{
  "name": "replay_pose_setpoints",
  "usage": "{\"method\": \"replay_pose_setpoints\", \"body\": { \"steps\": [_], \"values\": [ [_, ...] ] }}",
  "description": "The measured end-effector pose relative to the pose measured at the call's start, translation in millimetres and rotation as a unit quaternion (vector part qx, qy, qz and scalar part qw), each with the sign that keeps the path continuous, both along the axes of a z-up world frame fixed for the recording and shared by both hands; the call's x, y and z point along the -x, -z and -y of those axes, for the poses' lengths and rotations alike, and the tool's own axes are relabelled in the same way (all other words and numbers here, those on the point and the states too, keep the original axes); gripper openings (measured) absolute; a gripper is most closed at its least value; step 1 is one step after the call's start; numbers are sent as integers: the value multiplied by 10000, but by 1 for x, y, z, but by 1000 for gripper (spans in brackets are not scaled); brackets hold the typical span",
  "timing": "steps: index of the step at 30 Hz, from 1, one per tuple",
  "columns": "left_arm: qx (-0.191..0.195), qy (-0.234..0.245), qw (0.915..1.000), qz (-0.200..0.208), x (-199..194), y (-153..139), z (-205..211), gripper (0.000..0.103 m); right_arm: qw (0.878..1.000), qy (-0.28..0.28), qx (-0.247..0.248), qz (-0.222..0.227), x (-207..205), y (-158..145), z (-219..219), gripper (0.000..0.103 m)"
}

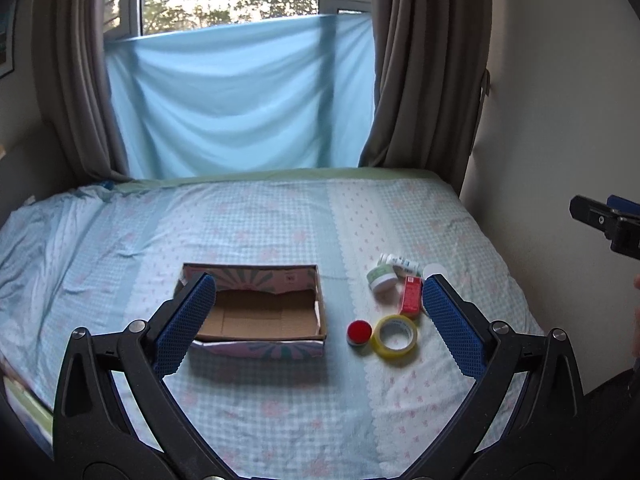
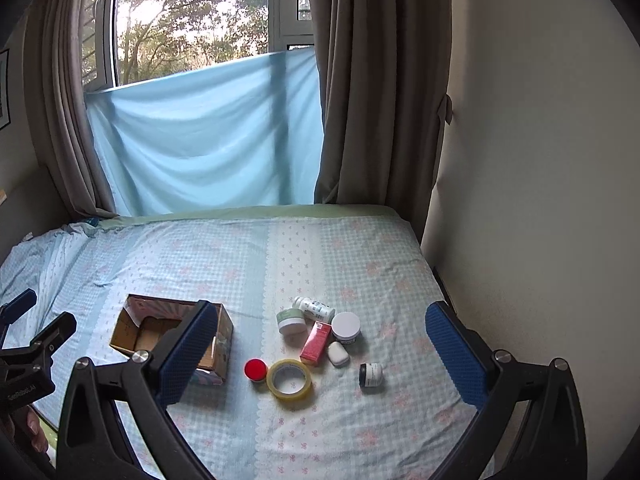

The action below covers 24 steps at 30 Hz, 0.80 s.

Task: Organize rigid objects
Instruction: 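Grasp the yellow tape roll with the left tool while the right tool grasps the white-lidded green jar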

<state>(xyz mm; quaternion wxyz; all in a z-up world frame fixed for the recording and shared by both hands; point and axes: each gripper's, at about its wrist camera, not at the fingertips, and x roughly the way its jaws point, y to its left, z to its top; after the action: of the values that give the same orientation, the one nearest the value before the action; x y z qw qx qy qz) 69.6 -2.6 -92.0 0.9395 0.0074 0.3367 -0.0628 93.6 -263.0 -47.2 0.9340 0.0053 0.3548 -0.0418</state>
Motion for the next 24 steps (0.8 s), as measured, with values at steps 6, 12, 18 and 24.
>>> {"method": "replay_pose_setpoints", "body": {
  "steps": [6,12,18,24],
  "values": [
    [-234,200,9977,-601,-12,67,47,103,9995,-220,-20,-220,-38,47,34,103],
    [-283,578,9906,-1207,-37,159,108,103,9965,-550,150,-619,-88,118,56,103],
    [-276,773,9809,-1765,-71,270,156,102,9883,-890,155,-1225,-137,214,72,103],
    [-463,769,9716,-2189,-103,362,186,102,9773,-1075,195,-1814,-183,307,86,103]
  ]
}}
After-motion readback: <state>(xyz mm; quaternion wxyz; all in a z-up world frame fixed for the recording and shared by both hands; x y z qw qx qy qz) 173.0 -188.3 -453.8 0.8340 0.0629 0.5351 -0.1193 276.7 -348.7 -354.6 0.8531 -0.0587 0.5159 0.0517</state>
